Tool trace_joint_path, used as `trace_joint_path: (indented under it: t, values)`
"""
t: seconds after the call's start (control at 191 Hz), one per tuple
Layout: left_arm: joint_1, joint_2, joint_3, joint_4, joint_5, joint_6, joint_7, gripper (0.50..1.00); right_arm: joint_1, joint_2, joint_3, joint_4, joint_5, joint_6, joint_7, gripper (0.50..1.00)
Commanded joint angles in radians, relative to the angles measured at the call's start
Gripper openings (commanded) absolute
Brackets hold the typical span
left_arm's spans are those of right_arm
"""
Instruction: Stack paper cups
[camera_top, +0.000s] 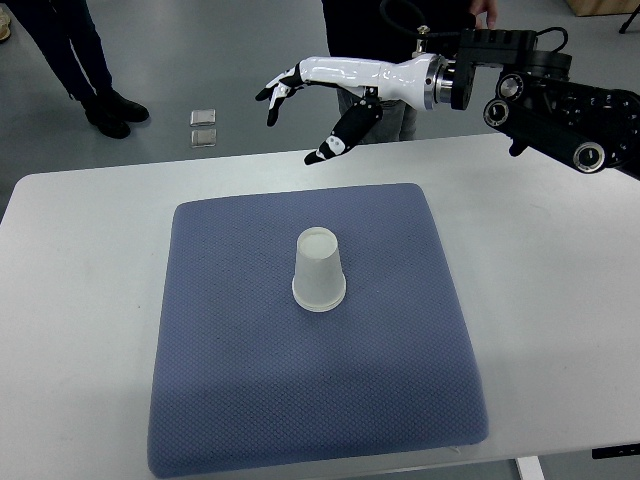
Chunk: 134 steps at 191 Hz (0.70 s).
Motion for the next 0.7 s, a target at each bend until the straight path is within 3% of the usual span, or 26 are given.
trace_joint_path:
  t: [0.0,0.089,0.366,0.695]
  values:
    - [0.000,0.000,0.000,0.000,-0.001,0.000,0.000,1.000,-0.022,0.007,0.000,-0.067,0.205,-0.003,-0.028,0.899]
    - [0.000,0.000,0.000,0.000,0.001,0.000,0.000,1.000,-0.038,0.014,-0.001,-0.113,0.387,-0.029,-0.035,0.899]
    - [0.000,0.000,0.000,0.000,0.001,0.000,0.000,1.000,-0.113,0.034,-0.001,-0.144,0.843,-0.219,-0.036,0.899]
    - [0.000,0.000,0.000,0.000,-0.001,0.000,0.000,1.000,-0.191,0.083,0.056,-0.149,1.239,-0.333,-0.035,0.899]
